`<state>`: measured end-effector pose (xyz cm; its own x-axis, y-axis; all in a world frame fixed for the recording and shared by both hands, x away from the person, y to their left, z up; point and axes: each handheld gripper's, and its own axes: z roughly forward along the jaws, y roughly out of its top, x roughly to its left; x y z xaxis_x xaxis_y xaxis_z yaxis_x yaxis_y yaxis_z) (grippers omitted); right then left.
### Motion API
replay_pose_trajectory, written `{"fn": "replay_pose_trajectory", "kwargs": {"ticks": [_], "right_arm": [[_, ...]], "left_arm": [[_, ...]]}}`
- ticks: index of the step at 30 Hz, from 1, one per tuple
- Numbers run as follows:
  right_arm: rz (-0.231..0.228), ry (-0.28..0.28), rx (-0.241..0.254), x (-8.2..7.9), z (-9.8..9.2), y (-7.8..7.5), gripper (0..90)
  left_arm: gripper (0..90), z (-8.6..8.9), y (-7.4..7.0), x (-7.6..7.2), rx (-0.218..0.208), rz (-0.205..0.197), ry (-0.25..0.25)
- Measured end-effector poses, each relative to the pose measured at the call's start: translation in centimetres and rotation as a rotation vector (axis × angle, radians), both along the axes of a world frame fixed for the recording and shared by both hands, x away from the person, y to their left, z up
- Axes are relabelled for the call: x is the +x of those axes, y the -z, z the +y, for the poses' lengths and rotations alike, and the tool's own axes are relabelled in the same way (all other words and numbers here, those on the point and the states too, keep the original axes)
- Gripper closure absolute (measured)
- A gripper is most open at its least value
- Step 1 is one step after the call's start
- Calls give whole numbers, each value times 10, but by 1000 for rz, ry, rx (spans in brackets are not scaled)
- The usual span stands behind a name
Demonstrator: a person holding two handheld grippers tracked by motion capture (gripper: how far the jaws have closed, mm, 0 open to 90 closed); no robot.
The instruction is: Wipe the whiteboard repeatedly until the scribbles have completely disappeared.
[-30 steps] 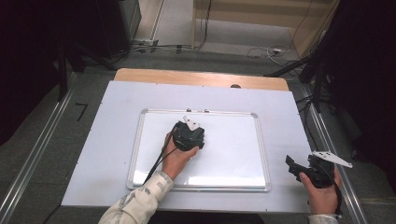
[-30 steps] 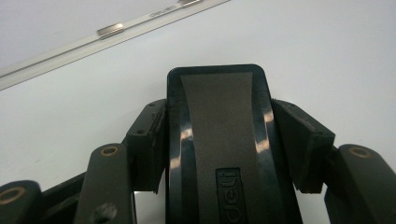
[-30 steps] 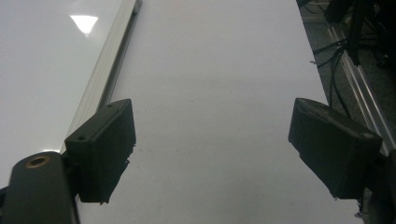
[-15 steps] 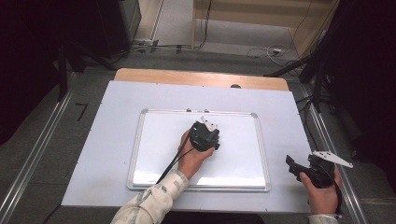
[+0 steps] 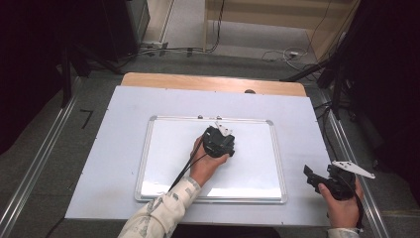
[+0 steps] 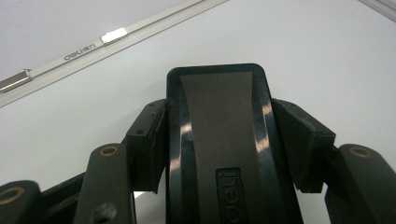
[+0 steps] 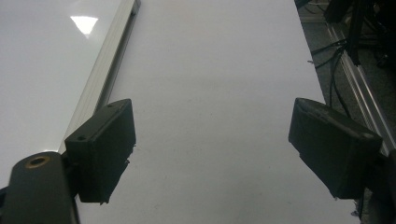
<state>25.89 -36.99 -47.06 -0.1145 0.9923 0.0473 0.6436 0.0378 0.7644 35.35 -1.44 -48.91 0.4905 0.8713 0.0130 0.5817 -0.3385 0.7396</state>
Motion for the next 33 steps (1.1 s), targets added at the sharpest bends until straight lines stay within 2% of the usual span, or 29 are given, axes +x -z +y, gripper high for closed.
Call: {"fn": "replay_pose_trajectory", "kwargs": {"ticks": [21,28,33], "right_arm": [[1,0,-3,0,-1,1,134],[3,2,-4,0,-1,1,133],[3,3,-5,0,0,1,134]], "left_arm": [[400,50,0,13,-12,6,-103],[400,67,1,12,-24,8,-133],[401,73,1,6,-18,8,-131]]}}
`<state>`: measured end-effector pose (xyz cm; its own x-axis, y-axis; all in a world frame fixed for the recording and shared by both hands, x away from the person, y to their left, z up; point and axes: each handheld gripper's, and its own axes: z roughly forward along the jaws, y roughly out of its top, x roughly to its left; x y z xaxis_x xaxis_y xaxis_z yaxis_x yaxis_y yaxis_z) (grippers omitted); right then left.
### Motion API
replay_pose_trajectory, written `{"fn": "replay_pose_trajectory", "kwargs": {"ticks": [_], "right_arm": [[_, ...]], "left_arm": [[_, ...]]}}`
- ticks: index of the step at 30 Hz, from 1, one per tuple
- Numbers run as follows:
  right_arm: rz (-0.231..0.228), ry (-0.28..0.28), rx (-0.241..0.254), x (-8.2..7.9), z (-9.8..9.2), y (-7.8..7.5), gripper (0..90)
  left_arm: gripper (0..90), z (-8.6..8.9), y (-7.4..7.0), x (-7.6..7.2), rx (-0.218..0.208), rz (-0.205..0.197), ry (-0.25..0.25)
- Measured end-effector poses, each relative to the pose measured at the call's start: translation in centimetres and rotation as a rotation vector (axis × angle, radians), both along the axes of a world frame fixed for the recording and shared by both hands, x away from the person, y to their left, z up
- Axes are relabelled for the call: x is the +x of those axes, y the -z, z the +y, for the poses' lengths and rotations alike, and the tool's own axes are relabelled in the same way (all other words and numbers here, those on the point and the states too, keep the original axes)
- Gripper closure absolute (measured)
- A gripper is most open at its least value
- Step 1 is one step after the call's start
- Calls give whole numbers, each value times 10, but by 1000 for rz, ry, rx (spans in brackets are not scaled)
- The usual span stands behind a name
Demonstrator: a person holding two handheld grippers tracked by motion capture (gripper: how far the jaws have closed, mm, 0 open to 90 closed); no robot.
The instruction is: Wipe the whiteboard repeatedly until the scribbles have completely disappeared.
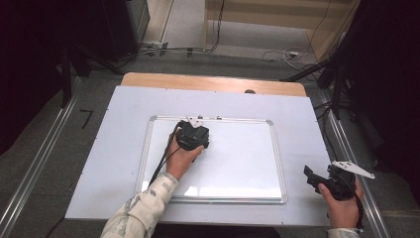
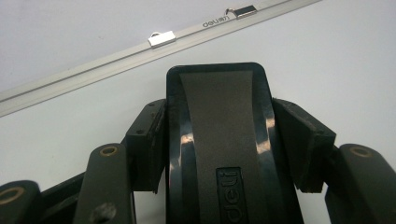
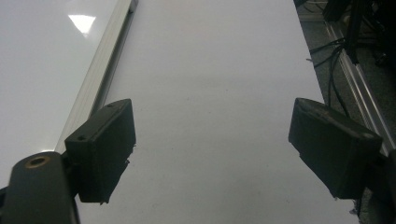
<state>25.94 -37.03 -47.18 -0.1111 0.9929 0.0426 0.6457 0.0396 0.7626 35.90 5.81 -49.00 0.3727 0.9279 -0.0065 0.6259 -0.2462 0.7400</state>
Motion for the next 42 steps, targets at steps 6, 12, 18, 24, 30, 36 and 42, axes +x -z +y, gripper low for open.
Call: {"fn": "replay_pose_trajectory", "kwargs": {"ticks": [6,12,18,24,30,36,42], "right_arm": [[5,-2,-3,1,1,1,133],[4,-7,-4,2,3,0,134],[3,-10,-3,2,3,0,133],[5,-12,-3,2,4,0,134],[4,-12,-2,2,4,0,133],[4,-10,-1,2,4,0,134],[2,-11,-4,2,3,1,135]], "left_arm": [[402,-2,0,-9,10,1,10],[402,-13,0,-15,17,-1,34],[402,-30,0,-20,15,1,69],[402,-53,0,-24,12,2,105],[402,-70,0,-25,13,4,126],[402,-82,0,-27,14,3,153],[401,-85,-1,-30,1,18,179]]}}
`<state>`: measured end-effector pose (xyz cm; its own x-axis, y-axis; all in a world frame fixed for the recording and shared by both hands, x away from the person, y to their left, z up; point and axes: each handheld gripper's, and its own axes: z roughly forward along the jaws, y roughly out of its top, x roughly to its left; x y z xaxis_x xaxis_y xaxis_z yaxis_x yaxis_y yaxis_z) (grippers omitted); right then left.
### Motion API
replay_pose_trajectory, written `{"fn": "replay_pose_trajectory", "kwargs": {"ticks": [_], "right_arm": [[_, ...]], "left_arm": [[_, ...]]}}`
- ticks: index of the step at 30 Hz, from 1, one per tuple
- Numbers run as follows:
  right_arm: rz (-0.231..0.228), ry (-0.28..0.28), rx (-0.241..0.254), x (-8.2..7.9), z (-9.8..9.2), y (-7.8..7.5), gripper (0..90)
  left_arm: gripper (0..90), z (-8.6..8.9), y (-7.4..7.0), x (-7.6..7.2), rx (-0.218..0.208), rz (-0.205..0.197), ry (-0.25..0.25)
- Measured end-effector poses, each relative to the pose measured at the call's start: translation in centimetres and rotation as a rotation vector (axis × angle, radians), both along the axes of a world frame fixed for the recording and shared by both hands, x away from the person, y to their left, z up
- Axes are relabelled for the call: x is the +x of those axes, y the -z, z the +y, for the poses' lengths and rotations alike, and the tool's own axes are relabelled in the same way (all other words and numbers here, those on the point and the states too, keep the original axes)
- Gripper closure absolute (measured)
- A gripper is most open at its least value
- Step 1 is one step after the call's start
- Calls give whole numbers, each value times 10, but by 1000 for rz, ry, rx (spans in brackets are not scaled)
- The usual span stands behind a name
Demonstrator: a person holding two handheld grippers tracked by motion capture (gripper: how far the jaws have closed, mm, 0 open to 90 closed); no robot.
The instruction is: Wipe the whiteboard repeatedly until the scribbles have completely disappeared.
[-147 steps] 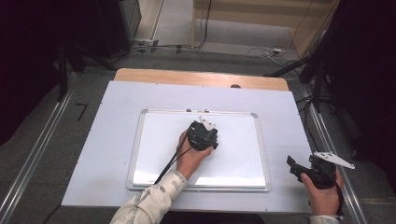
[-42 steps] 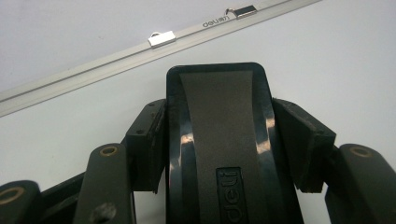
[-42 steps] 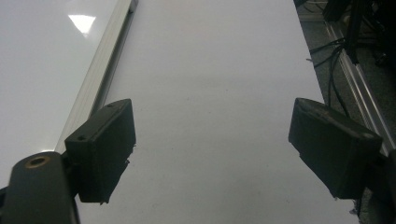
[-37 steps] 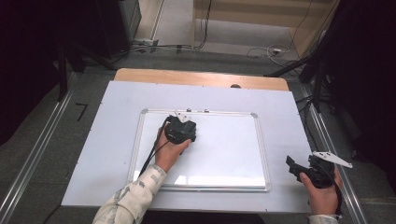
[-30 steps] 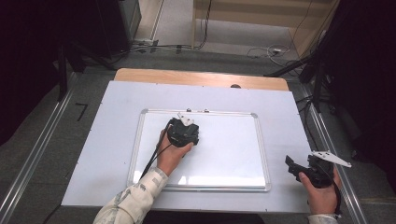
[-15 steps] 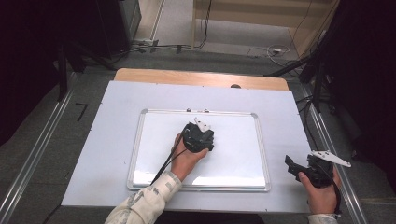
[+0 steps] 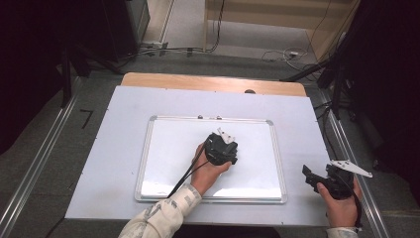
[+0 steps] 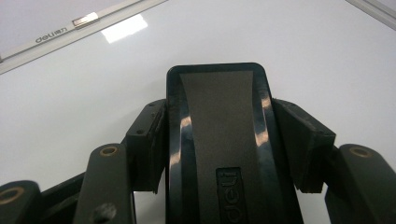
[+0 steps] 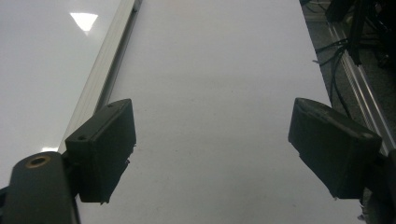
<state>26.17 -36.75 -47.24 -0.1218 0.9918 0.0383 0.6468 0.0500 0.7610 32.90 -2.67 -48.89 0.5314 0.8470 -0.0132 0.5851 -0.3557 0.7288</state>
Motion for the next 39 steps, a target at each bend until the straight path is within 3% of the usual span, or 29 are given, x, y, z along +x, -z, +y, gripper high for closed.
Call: {"fn": "replay_pose_trajectory", "kwargs": {"ticks": [4,10,16,26,39], "right_arm": [[2,0,3,0,-1,0,135],[2,2,1,0,0,0,135],[2,3,0,0,0,0,134],[6,5,-1,-1,-1,1,134],[7,2,-3,-1,0,1,134]], "left_arm": [[401,2,-2,-2,5,16,7],[401,11,-17,-5,-14,-22,-5],[399,21,-26,-10,-20,-31,-18],[398,44,-27,-18,-51,-40,-40],[398,74,-29,-20,-49,-44,-88]]}}
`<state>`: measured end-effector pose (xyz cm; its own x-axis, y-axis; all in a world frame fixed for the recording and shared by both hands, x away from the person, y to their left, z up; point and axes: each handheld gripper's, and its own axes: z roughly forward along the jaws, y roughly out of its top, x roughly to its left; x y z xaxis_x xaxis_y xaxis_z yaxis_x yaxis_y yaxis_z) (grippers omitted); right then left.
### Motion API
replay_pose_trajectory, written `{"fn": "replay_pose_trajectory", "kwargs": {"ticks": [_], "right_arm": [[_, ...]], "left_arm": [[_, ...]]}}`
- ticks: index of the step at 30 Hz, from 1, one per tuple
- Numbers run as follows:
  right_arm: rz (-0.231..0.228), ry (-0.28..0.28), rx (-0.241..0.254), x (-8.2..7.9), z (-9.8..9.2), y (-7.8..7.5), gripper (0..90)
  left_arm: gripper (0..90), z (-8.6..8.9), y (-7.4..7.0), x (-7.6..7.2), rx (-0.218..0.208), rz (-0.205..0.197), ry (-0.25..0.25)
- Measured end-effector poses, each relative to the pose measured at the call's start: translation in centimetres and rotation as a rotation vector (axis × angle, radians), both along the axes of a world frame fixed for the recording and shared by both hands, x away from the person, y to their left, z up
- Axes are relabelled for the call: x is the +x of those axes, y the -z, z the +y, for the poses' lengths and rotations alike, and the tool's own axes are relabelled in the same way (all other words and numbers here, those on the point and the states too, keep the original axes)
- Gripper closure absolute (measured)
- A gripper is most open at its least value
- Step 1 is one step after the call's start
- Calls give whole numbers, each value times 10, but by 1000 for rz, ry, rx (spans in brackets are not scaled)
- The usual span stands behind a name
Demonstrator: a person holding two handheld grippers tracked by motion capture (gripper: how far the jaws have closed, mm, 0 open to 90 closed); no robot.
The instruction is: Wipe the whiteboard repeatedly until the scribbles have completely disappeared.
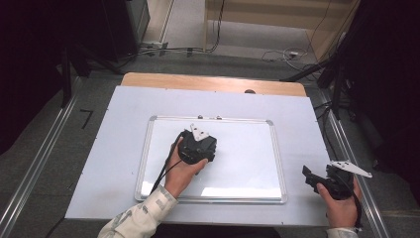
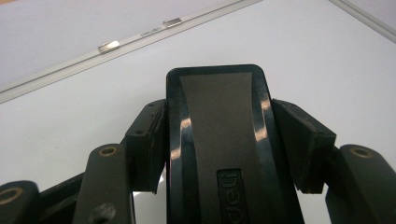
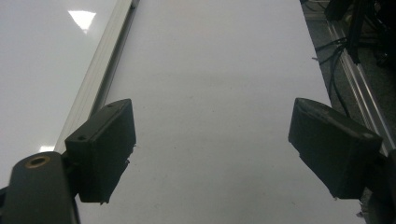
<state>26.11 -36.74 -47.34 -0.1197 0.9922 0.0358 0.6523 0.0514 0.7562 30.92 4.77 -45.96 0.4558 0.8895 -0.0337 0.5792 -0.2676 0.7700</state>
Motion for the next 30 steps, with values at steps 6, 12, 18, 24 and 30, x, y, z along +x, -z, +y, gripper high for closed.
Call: {"fn": "replay_pose_trajectory", "kwargs": {"ticks": [6,12,18,24,30], "right_arm": [[2,-6,1,1,0,0,134],[2,-7,2,0,1,0,134],[3,-8,1,1,1,1,134],[2,-9,1,1,1,0,134],[1,-9,3,1,2,0,135]], "left_arm": [[398,15,-2,0,-12,-2,-33],[398,27,-1,-1,-14,3,-57],[398,37,-2,-1,-21,10,-79],[398,47,-2,2,-38,11,-108],[398,55,-2,5,-47,16,-135]]}}
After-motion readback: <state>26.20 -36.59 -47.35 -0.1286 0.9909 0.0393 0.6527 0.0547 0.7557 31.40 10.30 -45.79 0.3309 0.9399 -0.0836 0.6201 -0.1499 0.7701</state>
